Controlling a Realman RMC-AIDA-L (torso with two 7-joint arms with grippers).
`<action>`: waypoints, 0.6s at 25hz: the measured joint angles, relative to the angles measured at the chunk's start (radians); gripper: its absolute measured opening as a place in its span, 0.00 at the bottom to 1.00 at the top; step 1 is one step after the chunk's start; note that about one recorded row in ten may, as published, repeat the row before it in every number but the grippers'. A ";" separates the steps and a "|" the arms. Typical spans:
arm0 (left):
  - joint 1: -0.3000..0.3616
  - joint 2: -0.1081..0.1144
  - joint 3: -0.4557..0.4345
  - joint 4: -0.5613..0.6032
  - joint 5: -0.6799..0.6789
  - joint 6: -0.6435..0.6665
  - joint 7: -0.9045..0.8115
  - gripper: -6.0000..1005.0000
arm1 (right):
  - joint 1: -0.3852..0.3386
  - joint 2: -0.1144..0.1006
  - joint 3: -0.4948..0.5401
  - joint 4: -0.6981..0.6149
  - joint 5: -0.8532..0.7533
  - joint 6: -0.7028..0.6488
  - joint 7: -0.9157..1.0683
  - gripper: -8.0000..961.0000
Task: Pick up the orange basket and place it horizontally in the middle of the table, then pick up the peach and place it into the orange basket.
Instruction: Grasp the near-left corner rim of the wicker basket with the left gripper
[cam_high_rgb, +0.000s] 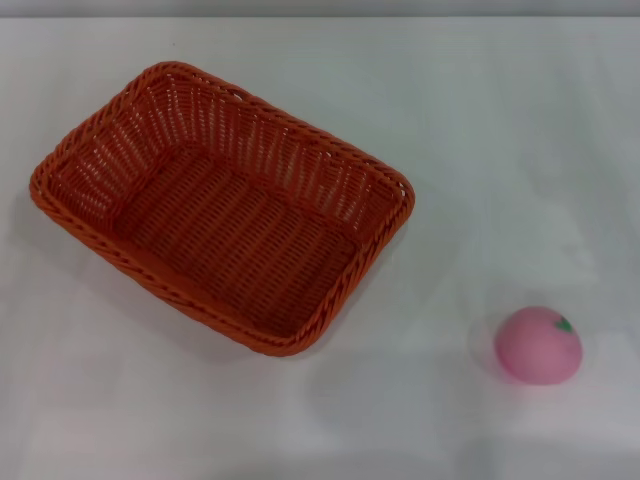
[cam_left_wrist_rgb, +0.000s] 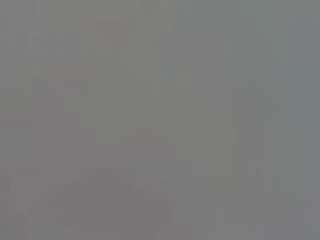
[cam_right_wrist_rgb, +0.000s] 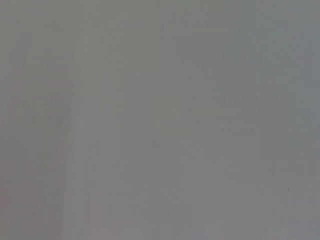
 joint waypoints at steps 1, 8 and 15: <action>0.000 0.000 0.000 0.000 0.001 0.000 0.000 0.87 | 0.000 0.000 0.000 0.000 0.000 0.000 0.000 0.89; 0.005 0.001 0.001 0.003 0.007 0.000 -0.002 0.87 | 0.000 0.000 0.000 0.000 0.000 -0.002 0.002 0.89; 0.009 0.003 0.002 0.001 0.010 0.002 -0.007 0.87 | 0.000 -0.001 0.000 0.000 0.000 -0.002 0.005 0.89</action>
